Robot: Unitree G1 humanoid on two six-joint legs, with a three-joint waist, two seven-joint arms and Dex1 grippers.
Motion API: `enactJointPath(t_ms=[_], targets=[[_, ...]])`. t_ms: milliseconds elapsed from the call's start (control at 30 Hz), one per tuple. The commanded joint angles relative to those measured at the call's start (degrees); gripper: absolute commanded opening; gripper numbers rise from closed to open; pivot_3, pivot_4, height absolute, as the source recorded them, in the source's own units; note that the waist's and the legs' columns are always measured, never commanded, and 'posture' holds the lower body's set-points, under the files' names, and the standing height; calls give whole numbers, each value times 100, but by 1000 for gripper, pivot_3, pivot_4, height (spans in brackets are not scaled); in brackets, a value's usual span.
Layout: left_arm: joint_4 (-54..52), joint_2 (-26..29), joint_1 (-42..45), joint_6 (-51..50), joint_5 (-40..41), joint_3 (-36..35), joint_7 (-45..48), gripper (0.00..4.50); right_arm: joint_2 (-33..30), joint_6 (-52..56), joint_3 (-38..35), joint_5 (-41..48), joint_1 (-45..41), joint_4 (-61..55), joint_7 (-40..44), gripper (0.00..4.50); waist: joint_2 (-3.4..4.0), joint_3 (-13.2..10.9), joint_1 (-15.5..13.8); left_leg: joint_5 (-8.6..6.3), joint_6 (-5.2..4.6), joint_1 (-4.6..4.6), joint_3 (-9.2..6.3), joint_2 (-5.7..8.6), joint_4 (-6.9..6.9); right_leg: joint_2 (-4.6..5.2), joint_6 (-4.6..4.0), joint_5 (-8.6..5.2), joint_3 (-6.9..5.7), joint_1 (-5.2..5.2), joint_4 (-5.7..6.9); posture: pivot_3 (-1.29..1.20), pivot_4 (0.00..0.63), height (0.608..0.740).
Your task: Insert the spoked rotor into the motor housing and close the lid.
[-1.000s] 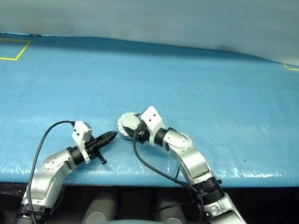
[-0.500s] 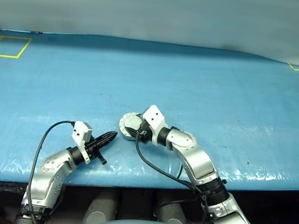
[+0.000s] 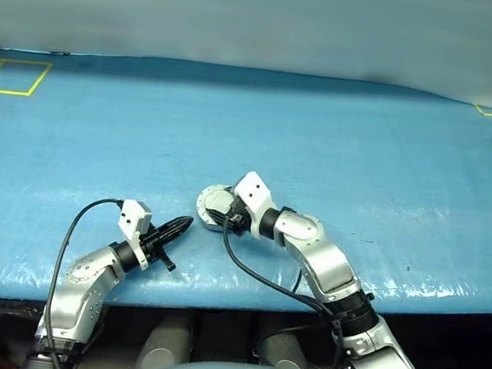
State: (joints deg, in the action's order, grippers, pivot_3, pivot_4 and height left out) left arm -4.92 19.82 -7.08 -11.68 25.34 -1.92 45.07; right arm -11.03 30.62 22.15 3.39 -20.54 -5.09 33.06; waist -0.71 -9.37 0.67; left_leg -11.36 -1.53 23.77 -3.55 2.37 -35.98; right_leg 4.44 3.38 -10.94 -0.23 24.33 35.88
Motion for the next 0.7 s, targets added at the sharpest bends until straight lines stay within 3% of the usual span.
enactJointPath(t_ms=[33,700], targets=[[-151,-11,23,134,25,-27,25,0,-13,-46,-18,-30,-91,26,13,3017,0,0,1,0,0,0,0,0,0,0,0,0,0,0,0,0,150,740],[-162,-9,2,142,20,-34,13,0,52,-403,89,-207,-59,860,96,3017,0,1,38,1,2,-14,1,-6,-1,-5,0,0,1,-7,7,0,150,740]])
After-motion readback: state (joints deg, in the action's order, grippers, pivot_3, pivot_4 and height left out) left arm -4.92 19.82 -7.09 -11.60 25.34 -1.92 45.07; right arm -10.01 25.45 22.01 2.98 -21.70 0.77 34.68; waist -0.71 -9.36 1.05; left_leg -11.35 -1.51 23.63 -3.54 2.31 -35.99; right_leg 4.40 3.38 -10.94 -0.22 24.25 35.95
